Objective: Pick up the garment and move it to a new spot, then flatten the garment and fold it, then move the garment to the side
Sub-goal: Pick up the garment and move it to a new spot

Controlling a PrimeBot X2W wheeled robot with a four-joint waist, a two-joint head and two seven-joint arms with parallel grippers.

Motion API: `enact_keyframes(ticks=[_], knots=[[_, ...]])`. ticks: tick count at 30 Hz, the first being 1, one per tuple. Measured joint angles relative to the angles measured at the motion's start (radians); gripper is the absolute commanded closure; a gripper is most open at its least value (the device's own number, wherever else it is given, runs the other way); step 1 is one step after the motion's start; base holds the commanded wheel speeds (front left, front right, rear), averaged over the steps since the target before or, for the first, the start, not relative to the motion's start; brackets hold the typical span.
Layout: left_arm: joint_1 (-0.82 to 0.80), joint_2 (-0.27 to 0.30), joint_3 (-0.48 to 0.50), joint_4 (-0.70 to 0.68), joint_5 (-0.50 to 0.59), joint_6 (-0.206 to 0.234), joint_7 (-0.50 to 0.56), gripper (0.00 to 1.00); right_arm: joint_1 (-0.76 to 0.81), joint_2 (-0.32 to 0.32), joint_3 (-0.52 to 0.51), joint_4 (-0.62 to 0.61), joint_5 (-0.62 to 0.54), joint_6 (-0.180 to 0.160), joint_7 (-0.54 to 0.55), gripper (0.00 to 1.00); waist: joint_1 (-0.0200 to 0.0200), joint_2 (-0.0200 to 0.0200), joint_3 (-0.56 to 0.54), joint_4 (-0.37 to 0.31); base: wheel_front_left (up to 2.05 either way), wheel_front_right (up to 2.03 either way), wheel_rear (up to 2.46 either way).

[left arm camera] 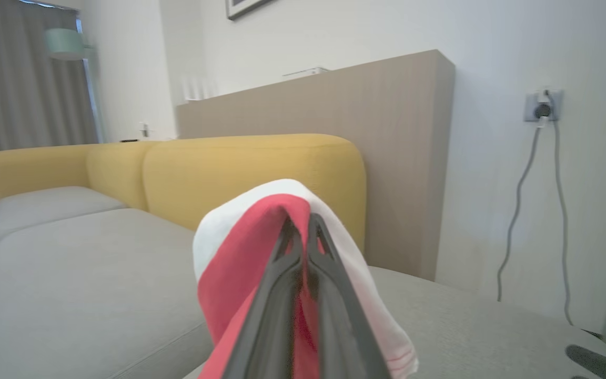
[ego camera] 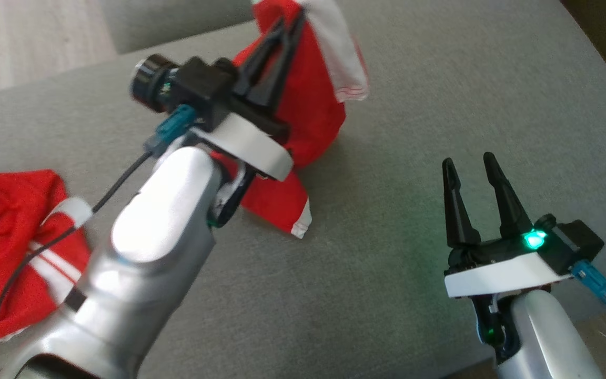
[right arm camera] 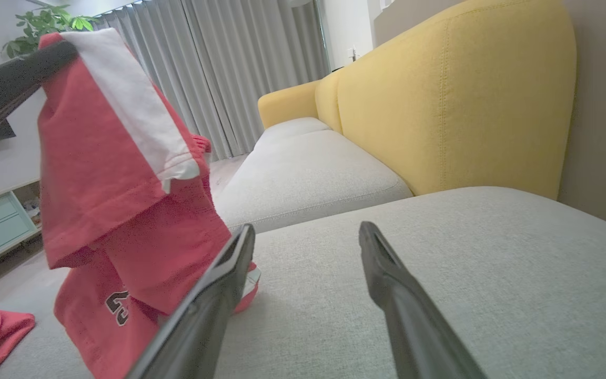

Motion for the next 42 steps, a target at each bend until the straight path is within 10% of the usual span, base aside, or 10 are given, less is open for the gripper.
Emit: enact_keyframes(ticks=[1, 2, 3, 17, 30, 42], knots=[[-0.010, -0.009, -0.009, 0.017, 0.000, -0.009, -0.007, 0.92, -0.002, 0.000, 0.000, -0.002, 0.000, 0.000, 0.000, 0.00, 0.0000, 0.0000, 0.010, -0.009, 0.00, 0.00, 0.00], [-0.021, -0.014, -0.020, 0.034, 0.000, -0.012, -0.014, 0.22, -0.004, 0.000, 0.000, -0.004, 0.000, 0.000, 0.000, 0.00, 0.0000, 0.0000, 0.019, -0.016, 0.00, 0.00, 0.00], [-0.031, -0.016, -0.024, 0.052, 0.000, -0.015, -0.024, 0.00, -0.008, 0.000, 0.000, -0.005, 0.000, 0.000, 0.000, 0.00, 0.0000, 0.0000, 0.027, -0.023, 0.00, 0.00, 0.00], [-0.056, 0.075, 0.041, 0.143, -0.008, -0.010, -0.133, 0.00, -0.009, 0.000, -0.065, -0.003, -0.021, 0.000, 0.000, 0.00, 0.0000, 0.0000, 0.019, 0.099, 0.00, 0.00, 0.00], [0.372, 0.131, 0.044, -0.001, -0.021, 0.086, -0.165, 0.00, 0.065, 0.001, -0.132, 0.014, -0.075, 0.000, 0.000, 0.00, -0.0002, 0.0000, -0.092, 0.314, 0.00, 0.00, 0.00], [0.622, 0.105, 0.140, -0.128, -0.009, 0.166, -0.171, 0.00, 0.134, 0.001, -0.138, 0.014, -0.090, 0.000, 0.000, 0.00, -0.0003, 0.0000, -0.156, 0.371, 0.00, 0.00, 0.00]])
